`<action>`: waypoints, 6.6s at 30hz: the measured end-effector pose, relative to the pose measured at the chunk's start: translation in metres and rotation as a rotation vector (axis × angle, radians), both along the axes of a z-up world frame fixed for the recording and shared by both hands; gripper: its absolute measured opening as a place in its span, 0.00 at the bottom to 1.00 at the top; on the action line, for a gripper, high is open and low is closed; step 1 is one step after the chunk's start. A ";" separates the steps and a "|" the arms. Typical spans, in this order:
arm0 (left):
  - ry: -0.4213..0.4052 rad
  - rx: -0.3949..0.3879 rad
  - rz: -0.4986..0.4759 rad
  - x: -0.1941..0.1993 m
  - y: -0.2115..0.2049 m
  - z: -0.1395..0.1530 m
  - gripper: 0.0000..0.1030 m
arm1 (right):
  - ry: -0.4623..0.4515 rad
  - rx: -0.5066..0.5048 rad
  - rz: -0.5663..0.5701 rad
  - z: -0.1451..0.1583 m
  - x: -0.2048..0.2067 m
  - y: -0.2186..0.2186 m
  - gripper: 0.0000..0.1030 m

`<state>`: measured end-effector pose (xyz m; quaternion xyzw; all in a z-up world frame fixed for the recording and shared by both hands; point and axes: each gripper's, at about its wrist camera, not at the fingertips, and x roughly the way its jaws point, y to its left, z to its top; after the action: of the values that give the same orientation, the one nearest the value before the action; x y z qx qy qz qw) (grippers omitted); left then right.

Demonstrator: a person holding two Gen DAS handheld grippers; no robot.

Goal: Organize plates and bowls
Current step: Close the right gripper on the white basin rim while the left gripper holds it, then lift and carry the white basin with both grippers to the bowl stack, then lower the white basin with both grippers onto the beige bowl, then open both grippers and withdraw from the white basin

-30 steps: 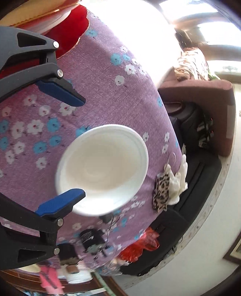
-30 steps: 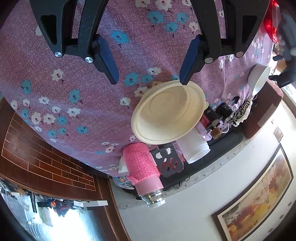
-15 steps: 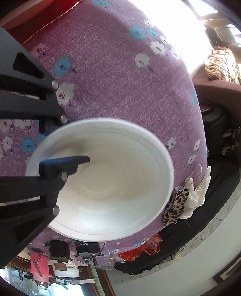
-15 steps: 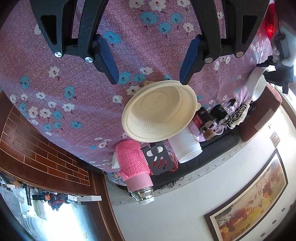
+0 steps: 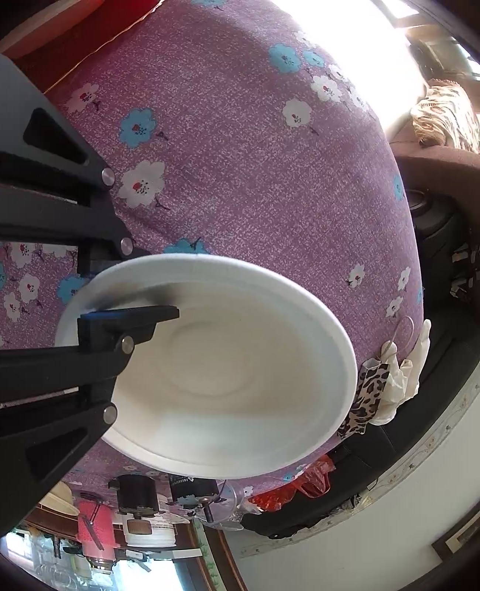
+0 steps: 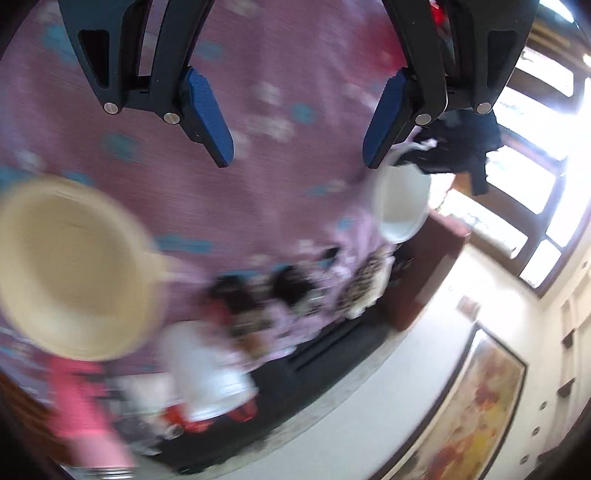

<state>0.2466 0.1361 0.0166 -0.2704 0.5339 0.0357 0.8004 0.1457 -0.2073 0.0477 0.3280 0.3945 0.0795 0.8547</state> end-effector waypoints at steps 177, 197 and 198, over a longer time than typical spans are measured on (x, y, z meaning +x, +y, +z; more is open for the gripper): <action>-0.429 0.336 -0.017 -0.243 0.161 0.118 0.33 | 0.052 -0.041 0.387 0.052 -0.037 0.321 0.13; -0.497 0.383 -0.014 -0.261 0.154 0.133 0.78 | -0.089 -0.059 0.362 0.074 -0.053 0.314 0.50; -0.498 0.385 -0.014 -0.261 0.154 0.134 0.78 | -0.096 -0.056 0.357 0.076 -0.055 0.312 0.50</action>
<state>-0.0148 0.2902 0.1504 -0.1106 0.3067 0.0631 0.9433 0.0905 0.1047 0.1238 0.2245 0.4073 0.2344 0.8537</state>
